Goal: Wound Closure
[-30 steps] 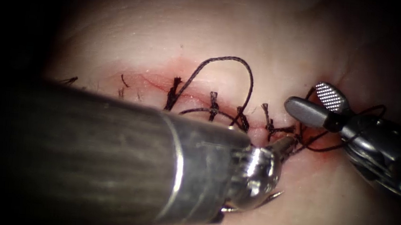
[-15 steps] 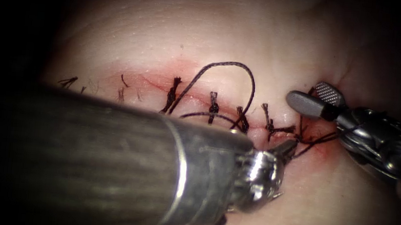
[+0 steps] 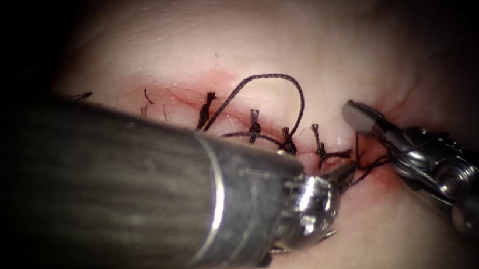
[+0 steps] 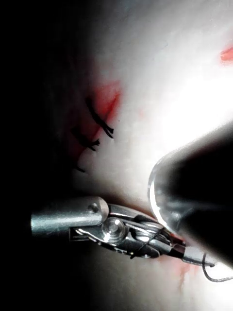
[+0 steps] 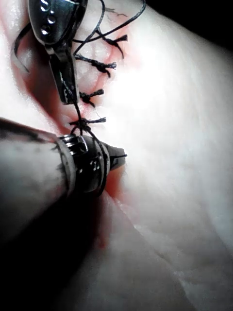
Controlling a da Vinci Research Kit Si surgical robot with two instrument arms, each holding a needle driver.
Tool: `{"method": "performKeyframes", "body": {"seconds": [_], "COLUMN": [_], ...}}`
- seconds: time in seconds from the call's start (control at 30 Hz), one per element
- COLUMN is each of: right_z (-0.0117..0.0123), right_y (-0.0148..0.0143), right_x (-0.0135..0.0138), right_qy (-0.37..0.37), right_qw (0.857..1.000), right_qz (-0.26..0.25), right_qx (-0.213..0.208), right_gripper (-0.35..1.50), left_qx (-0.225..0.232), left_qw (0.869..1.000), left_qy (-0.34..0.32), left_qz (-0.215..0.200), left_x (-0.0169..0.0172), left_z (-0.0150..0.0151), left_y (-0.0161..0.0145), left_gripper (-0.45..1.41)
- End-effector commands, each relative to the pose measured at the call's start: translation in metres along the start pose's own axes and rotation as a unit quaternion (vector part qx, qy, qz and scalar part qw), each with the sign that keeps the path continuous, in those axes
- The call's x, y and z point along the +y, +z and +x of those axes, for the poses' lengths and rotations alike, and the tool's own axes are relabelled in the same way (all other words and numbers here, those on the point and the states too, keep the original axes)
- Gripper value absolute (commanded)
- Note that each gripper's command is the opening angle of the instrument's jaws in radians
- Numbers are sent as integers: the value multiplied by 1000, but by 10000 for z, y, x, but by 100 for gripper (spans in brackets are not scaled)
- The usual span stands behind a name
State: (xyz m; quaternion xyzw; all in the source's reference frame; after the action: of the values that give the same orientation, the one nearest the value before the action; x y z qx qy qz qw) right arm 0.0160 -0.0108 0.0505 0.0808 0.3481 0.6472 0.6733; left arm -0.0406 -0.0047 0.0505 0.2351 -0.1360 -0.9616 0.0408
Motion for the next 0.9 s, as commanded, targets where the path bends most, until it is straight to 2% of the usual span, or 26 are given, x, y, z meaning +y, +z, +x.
{"method": "performKeyframes", "body": {"seconds": [0.03, 0.2, 0.3, 0.4, 0.5, 0.73, 0.87, 0.9], "right_z": [-1, 6, 9, 6, -2, -16, -27, -34], "right_y": [3, -23, -48, -59, -71, -73, -72, -71], "right_x": [-1, 1, -15, -26, -37, -36, -35, -35], "right_qy": [-4, -47, -114, -133, -168, -188, -196, -201], "right_qw": [1000, 997, 982, 976, 964, 957, 956, 956], "right_qz": [-3, 25, 68, 79, 88, 95, 100, 102], "right_qx": [0, 64, 135, 155, 189, 201, 192, 185], "right_gripper": [-35, -35, -35, -35, -35, -35, -35, -35], "left_qx": [2, -2, -11, -13, -24, -22, -24, -25], "left_qw": [1000, 1000, 1000, 1000, 999, 998, 997, 996], "left_qy": [1, -2, -5, -12, -21, -48, -62, -78], "left_qz": [0, -5, -11, -17, -23, -32, -31, -30], "left_x": [-2, -23, -54, -76, -110, -153, -173, -186], "left_z": [1, -17, -33, -43, -59, -89, -110, -125], "left_y": [6, 6, 9, 10, 16, 34, 49, 59], "left_gripper": [-45, -45, -45, -45, -45, -45, -45, -45]}}
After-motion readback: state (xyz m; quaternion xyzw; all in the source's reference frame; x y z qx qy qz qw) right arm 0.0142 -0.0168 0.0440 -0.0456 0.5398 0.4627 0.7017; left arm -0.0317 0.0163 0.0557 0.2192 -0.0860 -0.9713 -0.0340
